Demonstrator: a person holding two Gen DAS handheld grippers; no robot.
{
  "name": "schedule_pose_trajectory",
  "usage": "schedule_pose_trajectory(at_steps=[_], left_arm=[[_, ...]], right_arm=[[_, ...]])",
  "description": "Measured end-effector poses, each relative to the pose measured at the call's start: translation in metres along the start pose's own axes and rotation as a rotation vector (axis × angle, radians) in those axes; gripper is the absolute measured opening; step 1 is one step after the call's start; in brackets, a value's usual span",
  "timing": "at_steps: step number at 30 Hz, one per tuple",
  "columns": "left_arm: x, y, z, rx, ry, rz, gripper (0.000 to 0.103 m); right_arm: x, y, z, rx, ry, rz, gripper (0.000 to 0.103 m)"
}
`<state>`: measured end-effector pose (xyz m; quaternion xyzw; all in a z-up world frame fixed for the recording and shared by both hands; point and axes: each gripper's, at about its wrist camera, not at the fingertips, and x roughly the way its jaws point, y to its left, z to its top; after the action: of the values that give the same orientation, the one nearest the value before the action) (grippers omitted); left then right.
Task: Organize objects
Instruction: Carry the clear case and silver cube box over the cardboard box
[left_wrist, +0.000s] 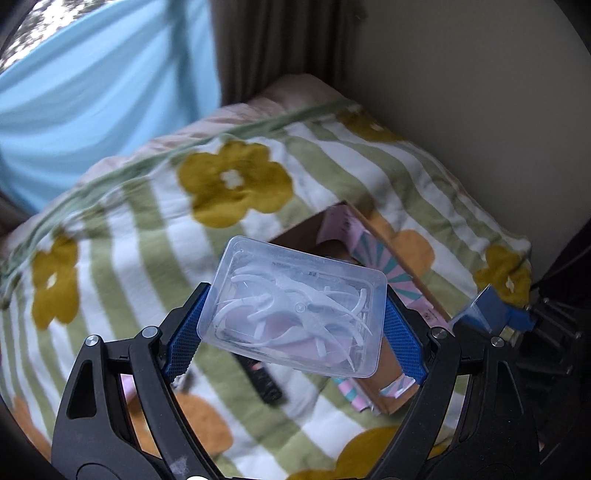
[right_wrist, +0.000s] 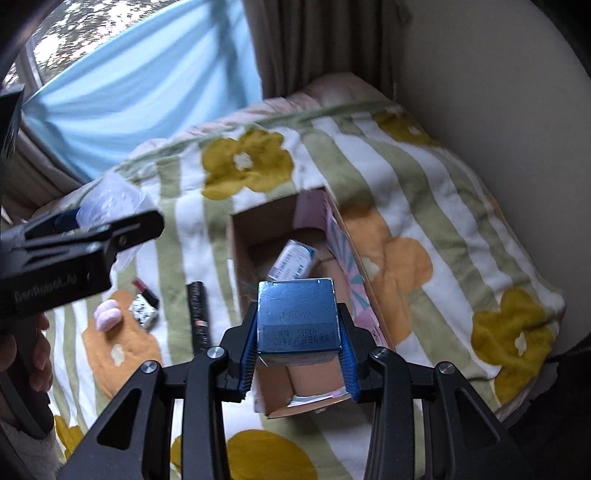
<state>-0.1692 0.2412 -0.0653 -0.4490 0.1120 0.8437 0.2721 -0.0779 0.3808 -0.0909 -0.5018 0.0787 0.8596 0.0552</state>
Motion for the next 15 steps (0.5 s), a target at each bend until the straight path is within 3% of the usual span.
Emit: schedule_pose_trajectory(at_steps=[7,15], left_arm=[[0.082,-0.035,0.027,0.113,0.063,-0.077,0.086],[0.169,-0.068,0.031,0.206,0.130,-0.122,0.086]], right_arm=[[0.052,-0.021,-0.003,0.041,0.065,-0.034,0.035],[0.111,-0.028,-0.014,0.054,0.132,-0.037,0.035]])
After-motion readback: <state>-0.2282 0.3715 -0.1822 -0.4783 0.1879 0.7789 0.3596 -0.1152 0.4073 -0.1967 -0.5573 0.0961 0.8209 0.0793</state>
